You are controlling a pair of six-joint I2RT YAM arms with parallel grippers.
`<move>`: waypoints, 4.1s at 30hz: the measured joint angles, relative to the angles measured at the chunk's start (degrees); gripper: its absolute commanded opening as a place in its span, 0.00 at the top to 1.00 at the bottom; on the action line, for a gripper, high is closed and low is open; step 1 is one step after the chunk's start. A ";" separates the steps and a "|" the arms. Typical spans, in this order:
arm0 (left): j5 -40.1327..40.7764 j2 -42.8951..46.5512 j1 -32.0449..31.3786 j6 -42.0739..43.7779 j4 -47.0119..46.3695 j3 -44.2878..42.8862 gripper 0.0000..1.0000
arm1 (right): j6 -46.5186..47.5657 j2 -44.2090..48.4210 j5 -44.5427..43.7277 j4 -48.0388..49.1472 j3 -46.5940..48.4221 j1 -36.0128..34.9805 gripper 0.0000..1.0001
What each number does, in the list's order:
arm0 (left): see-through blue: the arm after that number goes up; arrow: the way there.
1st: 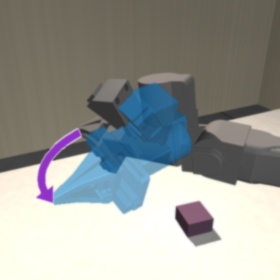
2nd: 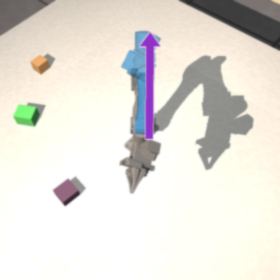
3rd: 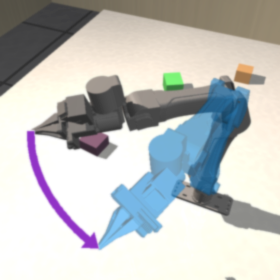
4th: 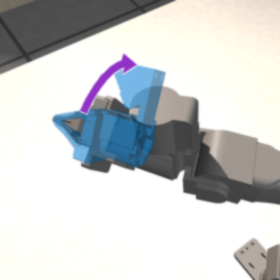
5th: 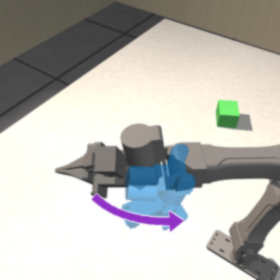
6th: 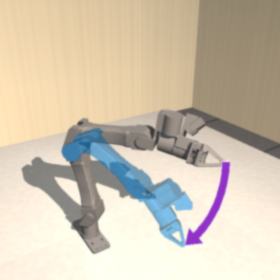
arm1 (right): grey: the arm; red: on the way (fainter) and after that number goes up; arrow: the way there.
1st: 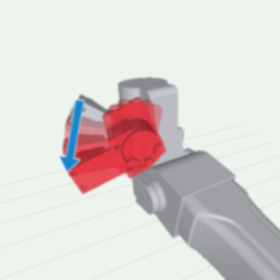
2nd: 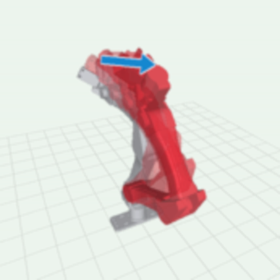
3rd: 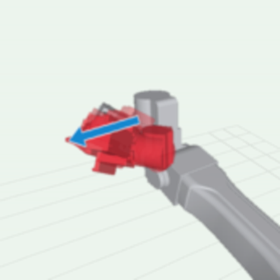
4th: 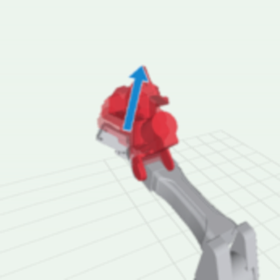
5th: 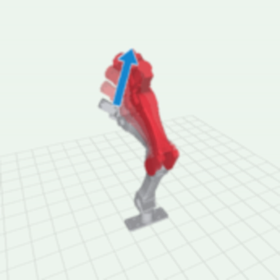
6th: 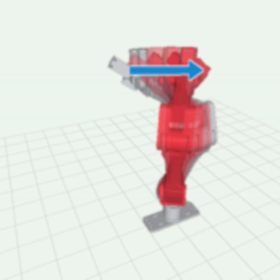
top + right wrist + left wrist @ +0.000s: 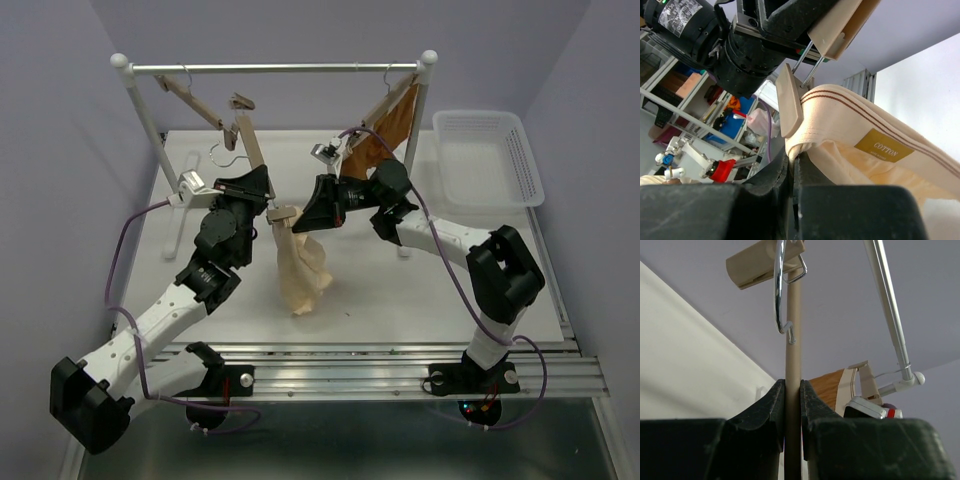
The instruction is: Remove the underwear clipped to the hanger
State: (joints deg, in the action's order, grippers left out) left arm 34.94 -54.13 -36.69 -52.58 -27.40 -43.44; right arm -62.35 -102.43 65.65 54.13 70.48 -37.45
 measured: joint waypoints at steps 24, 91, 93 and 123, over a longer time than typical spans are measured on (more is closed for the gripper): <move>-7.10 11.67 1.57 -9.68 7.17 11.65 0.30 | -13.38 -1.33 2.95 17.11 -0.13 -0.13 0.99; -24.17 19.93 2.67 -43.41 16.09 20.61 0.01 | 59.63 5.27 -14.99 -49.29 2.75 -1.92 0.99; -24.15 19.47 2.69 -43.74 15.63 21.27 0.01 | 59.78 5.27 -14.97 -49.35 2.73 -2.01 0.99; -27.89 12.00 6.45 -45.03 7.85 23.74 0.10 | 65.35 5.29 -16.20 -52.83 2.75 -2.80 0.99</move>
State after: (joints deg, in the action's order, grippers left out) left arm 7.05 -42.13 -30.24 -97.60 -19.55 -19.70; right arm 3.01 -97.14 49.45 1.30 73.23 -40.25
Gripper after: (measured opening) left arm 0.916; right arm 0.048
